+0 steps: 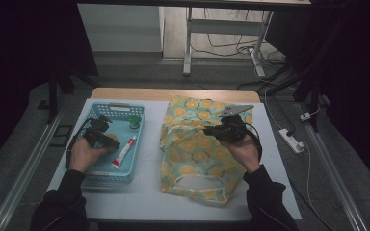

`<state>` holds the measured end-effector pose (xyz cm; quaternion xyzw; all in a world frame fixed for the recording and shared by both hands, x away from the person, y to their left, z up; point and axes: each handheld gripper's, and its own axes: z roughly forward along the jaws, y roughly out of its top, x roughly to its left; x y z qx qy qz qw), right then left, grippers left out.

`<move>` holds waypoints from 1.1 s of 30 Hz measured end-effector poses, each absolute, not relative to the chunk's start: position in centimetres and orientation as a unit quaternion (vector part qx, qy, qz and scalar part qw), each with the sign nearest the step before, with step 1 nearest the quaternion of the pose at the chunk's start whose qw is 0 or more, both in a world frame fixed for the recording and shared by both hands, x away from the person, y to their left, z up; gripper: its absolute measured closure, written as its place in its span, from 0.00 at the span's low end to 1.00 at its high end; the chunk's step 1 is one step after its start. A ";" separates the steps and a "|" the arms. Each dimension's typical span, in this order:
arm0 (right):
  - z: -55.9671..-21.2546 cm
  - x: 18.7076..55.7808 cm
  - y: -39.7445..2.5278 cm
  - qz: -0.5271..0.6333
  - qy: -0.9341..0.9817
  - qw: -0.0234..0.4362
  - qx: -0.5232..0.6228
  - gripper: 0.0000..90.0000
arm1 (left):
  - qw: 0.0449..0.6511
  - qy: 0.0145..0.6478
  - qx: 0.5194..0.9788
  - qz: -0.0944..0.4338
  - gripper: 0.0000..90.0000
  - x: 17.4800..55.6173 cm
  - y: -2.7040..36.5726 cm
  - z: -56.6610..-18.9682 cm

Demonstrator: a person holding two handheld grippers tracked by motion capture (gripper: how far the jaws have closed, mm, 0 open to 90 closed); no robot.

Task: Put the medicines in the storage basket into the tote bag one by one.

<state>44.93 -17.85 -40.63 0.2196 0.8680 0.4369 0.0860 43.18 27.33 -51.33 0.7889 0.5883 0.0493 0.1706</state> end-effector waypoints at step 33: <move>-40.6 44.8 -17.9 0.444 0.864 0.089 0.220 1.00 | 0.296 0.492 0.814 0.085 0.22 39.1 24.2 -44.6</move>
